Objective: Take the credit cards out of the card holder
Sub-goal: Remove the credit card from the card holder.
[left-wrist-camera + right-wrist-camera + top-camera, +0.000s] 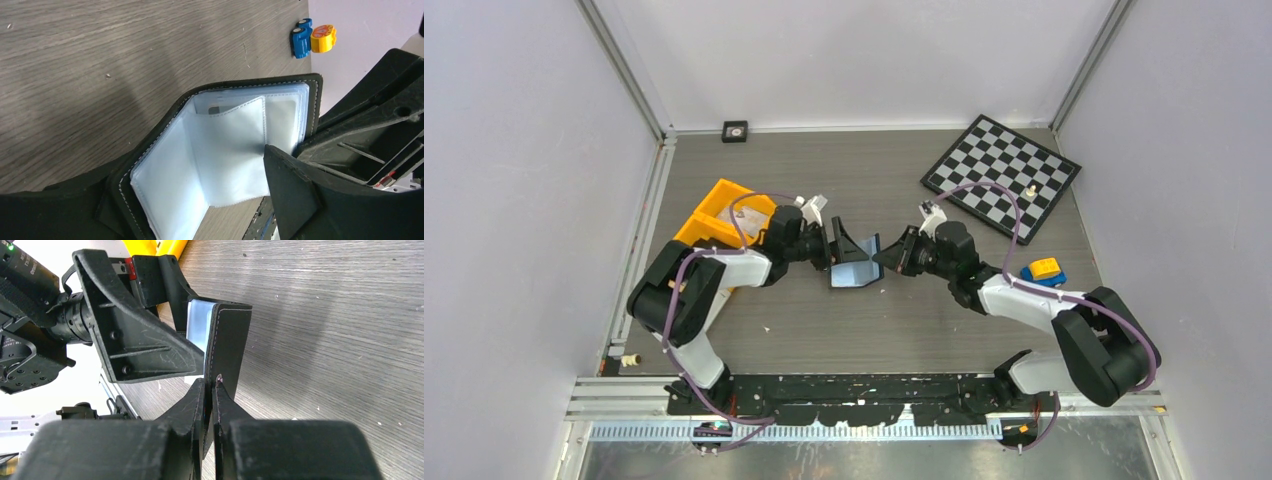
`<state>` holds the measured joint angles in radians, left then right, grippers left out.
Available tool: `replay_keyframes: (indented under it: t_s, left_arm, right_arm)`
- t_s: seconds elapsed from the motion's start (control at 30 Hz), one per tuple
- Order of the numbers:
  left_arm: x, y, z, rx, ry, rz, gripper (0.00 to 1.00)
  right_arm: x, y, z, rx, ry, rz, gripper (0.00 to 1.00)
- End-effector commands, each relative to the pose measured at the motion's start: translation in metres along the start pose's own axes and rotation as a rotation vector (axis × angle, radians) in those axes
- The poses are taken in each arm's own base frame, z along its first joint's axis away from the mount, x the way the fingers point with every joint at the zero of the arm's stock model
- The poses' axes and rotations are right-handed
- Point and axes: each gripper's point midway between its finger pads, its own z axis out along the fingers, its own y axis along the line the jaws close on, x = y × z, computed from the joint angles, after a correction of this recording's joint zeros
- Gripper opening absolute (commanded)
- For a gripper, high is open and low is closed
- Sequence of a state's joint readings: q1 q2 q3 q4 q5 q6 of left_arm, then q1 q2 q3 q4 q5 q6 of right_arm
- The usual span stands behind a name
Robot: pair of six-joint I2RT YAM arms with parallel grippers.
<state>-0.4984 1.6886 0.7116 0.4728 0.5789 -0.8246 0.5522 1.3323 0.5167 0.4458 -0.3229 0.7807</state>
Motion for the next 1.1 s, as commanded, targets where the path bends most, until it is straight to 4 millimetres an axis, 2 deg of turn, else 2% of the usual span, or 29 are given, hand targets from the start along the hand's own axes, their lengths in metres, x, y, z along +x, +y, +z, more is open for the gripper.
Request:
replay_keyframes:
  t_s: [0.0, 0.1, 0.2, 0.27, 0.37, 0.53, 0.63, 0.7, 0.77, 0.8, 0.83, 0.87, 0.9, 0.93, 1.0, 1.07]
  left_arm:
    - [-0.008, -0.008, 0.006, 0.019, 0.005, 0.040, 0.77]
    - [-0.009, -0.002, 0.005, -0.014, 0.008, 0.031, 0.58]
    - [-0.019, 0.003, -0.004, -0.030, -0.034, 0.012, 0.37]
    - [-0.025, 0.000, -0.010, 0.000, -0.068, 0.003, 0.30]
    - [-0.028, -0.008, -0.016, 0.044, -0.087, -0.001, 0.24]
    - [-0.026, -0.014, -0.017, 0.082, -0.085, 0.001, 0.14]
    - [-0.027, -0.010, -0.017, 0.066, -0.096, 0.010, 0.12]
    - [-0.026, -0.005, -0.019, 0.038, -0.099, 0.016, 0.11]
    - [-0.025, 0.002, -0.021, -0.004, -0.103, 0.022, 0.09]
    - [-0.025, 0.006, -0.021, -0.029, -0.105, 0.016, 0.08]
    - [-0.025, 0.008, -0.022, -0.046, -0.104, 0.011, 0.07]
    - [-0.025, 0.010, -0.021, -0.056, -0.104, 0.003, 0.06]
    - [-0.025, 0.011, -0.020, -0.055, -0.103, -0.005, 0.04]
    - [-0.025, 0.008, -0.019, -0.040, -0.099, -0.014, 0.02]
    - [-0.024, 0.003, -0.017, -0.007, -0.084, -0.023, 0.01]
    - [-0.024, 0.006, -0.018, -0.022, -0.089, -0.015, 0.00]
  right_arm:
    - [-0.020, 0.041, -0.009, -0.158, -0.075, -0.071, 0.00]
    - [-0.023, 0.043, -0.015, -0.164, -0.098, -0.079, 0.01]
    - [-0.027, 0.038, -0.017, -0.126, -0.122, -0.082, 0.00]
    - [-0.030, 0.032, -0.018, -0.092, -0.141, -0.082, 0.00]
    - [-0.034, 0.020, -0.022, -0.020, -0.165, -0.076, 0.00]
    - [-0.036, 0.010, -0.021, 0.089, -0.154, 0.071, 0.01]
    - [-0.047, 0.006, -0.008, 0.165, -0.139, 0.135, 0.01]
    - [-0.060, -0.002, 0.008, 0.266, -0.108, 0.094, 0.01]
    - [-0.071, -0.025, 0.032, 0.390, -0.064, -0.035, 0.01]
    - [-0.069, -0.044, 0.039, 0.474, -0.032, -0.102, 0.01]
    - [-0.062, -0.058, 0.037, 0.542, -0.004, -0.119, 0.00]
    - [-0.040, -0.070, 0.034, 0.544, 0.022, -0.110, 0.00]
    - [-0.032, -0.063, 0.038, 0.455, 0.004, -0.122, 0.01]
    - [-0.037, -0.056, 0.040, 0.406, -0.040, -0.137, 0.00]
    - [-0.054, -0.059, 0.042, 0.463, -0.086, -0.143, 0.00]
    - [-0.056, -0.058, 0.057, 0.467, -0.042, -0.178, 0.01]
